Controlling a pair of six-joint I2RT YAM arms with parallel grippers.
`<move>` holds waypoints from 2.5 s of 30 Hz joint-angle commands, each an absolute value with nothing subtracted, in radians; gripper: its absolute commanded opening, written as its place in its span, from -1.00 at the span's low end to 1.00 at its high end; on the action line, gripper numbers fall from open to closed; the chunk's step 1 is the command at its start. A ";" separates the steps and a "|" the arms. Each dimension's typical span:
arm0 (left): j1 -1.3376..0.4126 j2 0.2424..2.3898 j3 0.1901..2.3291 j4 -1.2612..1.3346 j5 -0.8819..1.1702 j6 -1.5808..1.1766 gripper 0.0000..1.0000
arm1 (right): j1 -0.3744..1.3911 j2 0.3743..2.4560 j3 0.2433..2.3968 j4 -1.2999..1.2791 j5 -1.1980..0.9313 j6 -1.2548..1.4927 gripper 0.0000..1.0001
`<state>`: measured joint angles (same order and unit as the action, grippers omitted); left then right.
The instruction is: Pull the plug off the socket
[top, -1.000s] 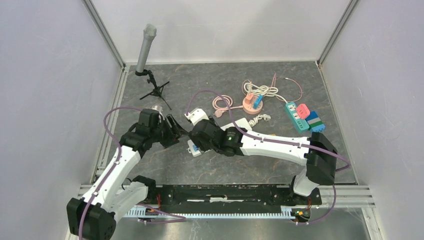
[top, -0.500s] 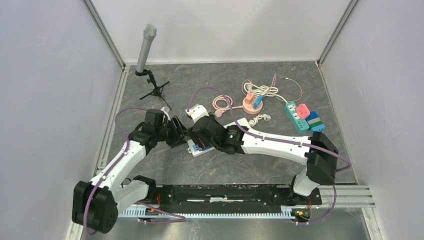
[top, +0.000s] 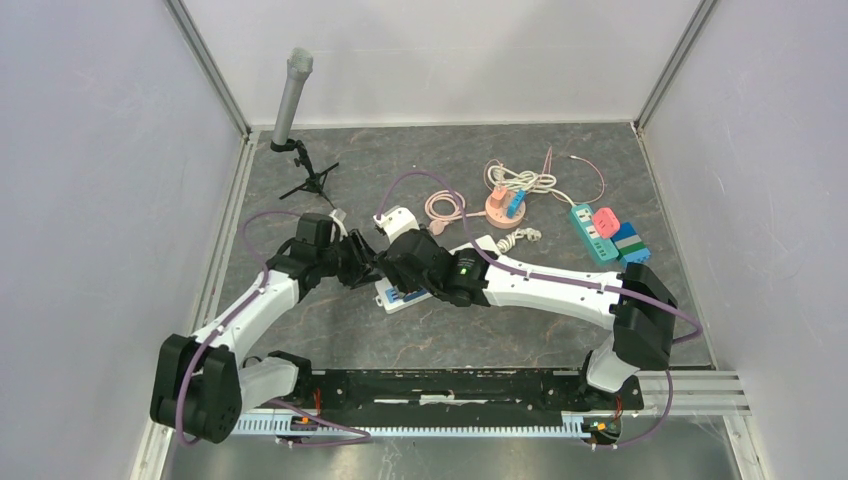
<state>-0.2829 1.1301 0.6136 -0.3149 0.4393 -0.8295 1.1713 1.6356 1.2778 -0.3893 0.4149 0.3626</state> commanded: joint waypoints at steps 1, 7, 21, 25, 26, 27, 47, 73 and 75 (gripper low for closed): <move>-0.285 1.162 0.629 -0.260 0.507 -0.802 -0.03 | 1.170 1.635 1.261 -0.365 0.382 0.372 -0.05; -0.285 1.175 0.620 -0.256 0.548 -0.782 -0.10 | 1.171 1.632 1.252 -0.359 0.384 0.378 -0.20; -0.374 1.184 0.581 -0.348 0.419 -0.725 -0.25 | 1.171 1.596 1.231 -0.270 0.369 0.392 -1.00; -0.384 1.197 0.592 -0.390 0.375 -0.700 -0.28 | 1.168 1.553 1.185 -0.200 0.364 0.400 -1.00; -0.387 1.197 0.593 -0.399 0.366 -0.694 -0.28 | 1.165 1.540 1.172 -0.182 0.359 0.408 -1.00; -0.389 1.197 0.594 -0.405 0.360 -0.686 -0.29 | 1.162 1.528 1.158 -0.160 0.353 0.415 -1.00; -0.398 1.239 0.624 -0.468 0.356 -0.660 -0.25 | 1.152 1.571 1.211 -0.355 0.471 0.401 0.49; -0.399 1.232 0.612 -0.500 0.283 -0.649 -0.22 | 1.137 1.560 1.223 -0.286 0.355 0.413 -1.00; -0.399 1.234 0.609 -0.504 0.277 -0.648 -0.22 | 1.132 1.534 1.197 -0.229 0.349 0.423 -1.00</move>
